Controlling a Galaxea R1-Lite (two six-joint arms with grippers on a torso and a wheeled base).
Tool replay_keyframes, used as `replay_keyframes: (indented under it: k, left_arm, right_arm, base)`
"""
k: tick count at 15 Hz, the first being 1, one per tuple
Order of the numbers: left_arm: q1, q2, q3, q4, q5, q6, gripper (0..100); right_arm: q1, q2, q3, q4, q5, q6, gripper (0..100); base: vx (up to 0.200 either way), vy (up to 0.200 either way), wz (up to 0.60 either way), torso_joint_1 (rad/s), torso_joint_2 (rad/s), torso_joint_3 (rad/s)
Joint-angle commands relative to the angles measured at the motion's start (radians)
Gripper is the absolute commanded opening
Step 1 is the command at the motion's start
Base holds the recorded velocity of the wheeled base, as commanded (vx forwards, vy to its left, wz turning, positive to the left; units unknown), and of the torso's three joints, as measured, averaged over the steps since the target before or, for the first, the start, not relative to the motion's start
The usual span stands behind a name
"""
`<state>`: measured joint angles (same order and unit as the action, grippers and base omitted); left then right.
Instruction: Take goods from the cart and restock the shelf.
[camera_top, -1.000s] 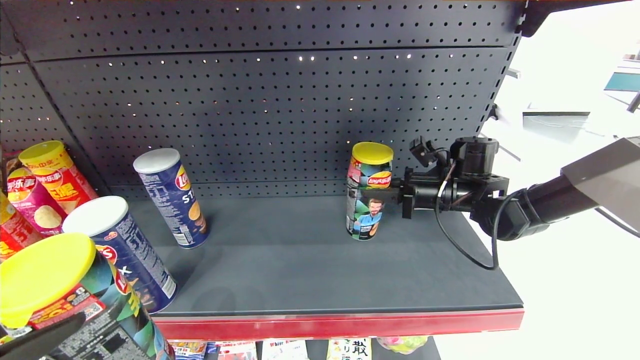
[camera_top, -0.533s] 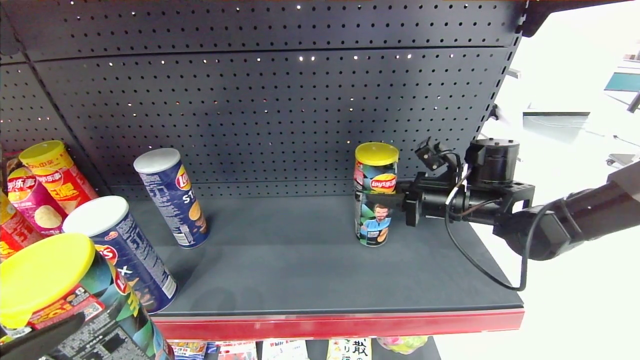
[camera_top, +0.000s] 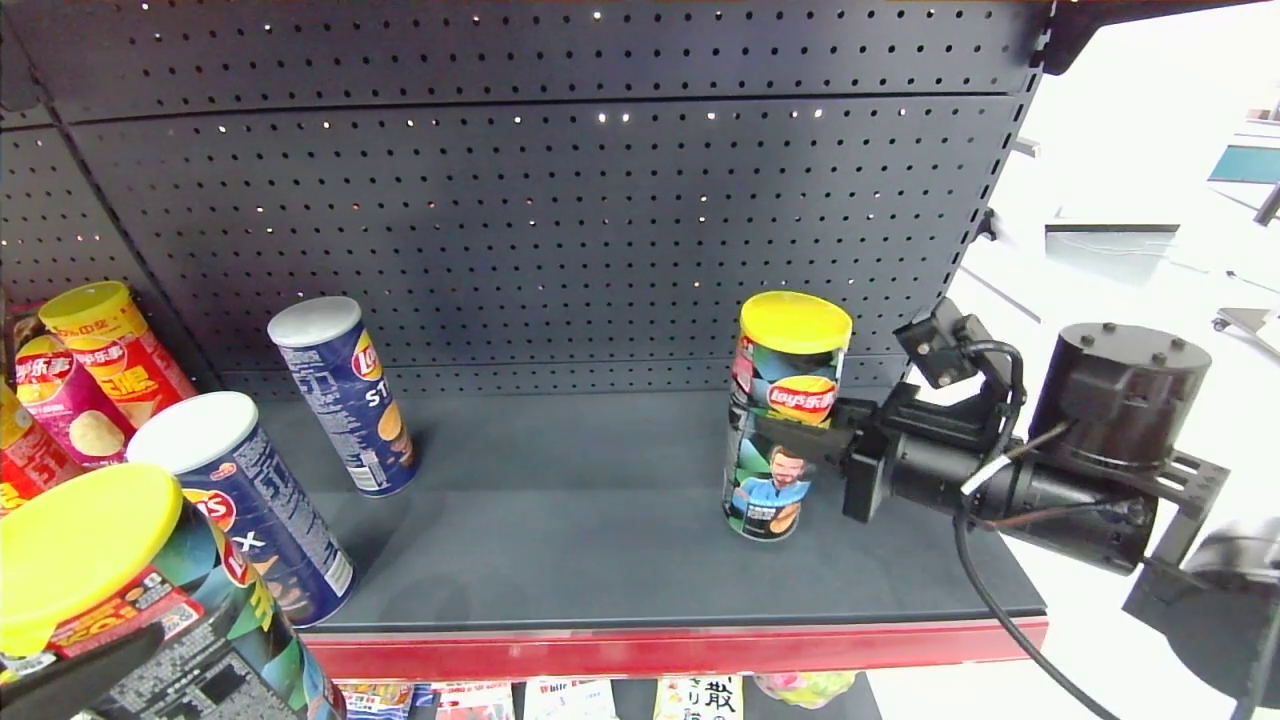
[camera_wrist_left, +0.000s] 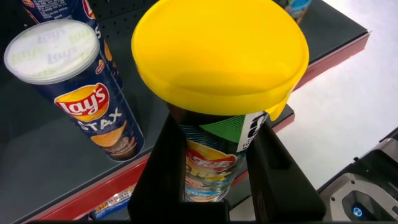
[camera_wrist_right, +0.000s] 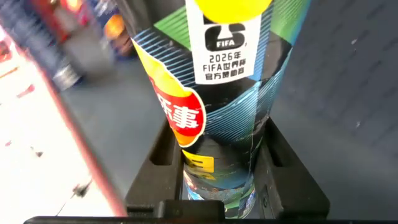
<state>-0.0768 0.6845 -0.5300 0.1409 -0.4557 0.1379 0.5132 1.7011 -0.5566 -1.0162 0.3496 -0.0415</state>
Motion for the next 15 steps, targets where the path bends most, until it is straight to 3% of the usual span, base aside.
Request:
replay_keyframes:
  k: [1, 9, 15]
  left_arm:
    - [0.0, 0.0, 0.001, 0.0, 0.0, 0.0, 0]
    - [0.002, -0.023, 0.002, 0.0, 0.003, 0.002, 0]
    - [0.0, -0.031, 0.004, 0.002, 0.003, 0.002, 0]
  right_arm:
    - [0.051, -0.067, 0.064, -0.01, -0.004, -0.001, 0]
    - [0.087, 0.008, 0.098, -0.082, -0.009, -0.055, 0]
    - [0.126, 0.078, 0.093, -0.154, -0.069, -0.055, 0]
  base:
    - [0.0, 0.0, 0.0, 0.0, 0.0, 0.0]
    - [0.0, 0.0, 0.0, 0.0, 0.0, 0.0]
    - [0.0, 0.0, 0.0, 0.0, 0.0, 0.0]
